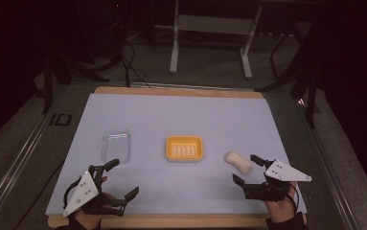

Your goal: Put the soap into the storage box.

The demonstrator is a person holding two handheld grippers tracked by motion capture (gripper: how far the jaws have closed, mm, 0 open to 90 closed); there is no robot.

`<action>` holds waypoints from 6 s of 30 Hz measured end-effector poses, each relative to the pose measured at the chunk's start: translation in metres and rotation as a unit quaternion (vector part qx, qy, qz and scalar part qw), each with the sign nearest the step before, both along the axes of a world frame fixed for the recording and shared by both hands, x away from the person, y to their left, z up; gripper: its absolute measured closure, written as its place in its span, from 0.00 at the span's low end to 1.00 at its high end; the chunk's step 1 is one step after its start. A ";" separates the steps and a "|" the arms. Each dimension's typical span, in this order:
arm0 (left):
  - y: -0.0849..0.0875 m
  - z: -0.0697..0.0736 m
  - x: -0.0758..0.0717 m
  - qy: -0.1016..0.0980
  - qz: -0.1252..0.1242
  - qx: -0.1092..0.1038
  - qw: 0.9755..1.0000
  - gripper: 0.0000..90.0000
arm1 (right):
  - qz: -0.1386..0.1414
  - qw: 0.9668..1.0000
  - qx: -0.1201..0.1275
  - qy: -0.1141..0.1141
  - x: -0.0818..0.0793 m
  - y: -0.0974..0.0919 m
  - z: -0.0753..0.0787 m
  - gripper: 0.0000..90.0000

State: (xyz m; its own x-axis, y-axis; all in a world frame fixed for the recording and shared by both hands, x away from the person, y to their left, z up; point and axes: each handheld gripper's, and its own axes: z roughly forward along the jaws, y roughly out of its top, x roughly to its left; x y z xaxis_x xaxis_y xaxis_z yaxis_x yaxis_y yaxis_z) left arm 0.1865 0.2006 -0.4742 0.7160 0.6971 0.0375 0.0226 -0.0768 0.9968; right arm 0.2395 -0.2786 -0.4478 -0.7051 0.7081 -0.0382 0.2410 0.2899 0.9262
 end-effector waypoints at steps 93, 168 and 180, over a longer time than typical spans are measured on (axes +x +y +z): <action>-0.008 -0.003 -0.001 0.030 -0.043 0.032 0.998 0.01 | 0.111 0.867 -0.392 0.287 0.112 0.041 0.020 0.22; -0.010 -0.005 0.001 0.035 -0.043 0.042 0.998 0.01 | 0.094 0.847 -0.415 0.318 0.156 0.036 -0.037 0.56; -0.010 -0.005 0.001 0.036 -0.043 0.043 0.997 0.01 | 0.129 0.842 -0.433 0.295 0.151 0.039 -0.020 0.56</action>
State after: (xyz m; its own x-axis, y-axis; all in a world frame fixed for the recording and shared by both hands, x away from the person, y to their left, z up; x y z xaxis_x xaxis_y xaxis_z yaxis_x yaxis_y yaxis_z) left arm 0.1873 0.1903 -0.4789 0.7763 0.6291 0.0404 0.0841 -0.1669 0.9824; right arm 0.3909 -0.2396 -0.4680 -0.9084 0.4150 -0.0513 0.4103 0.9083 0.0817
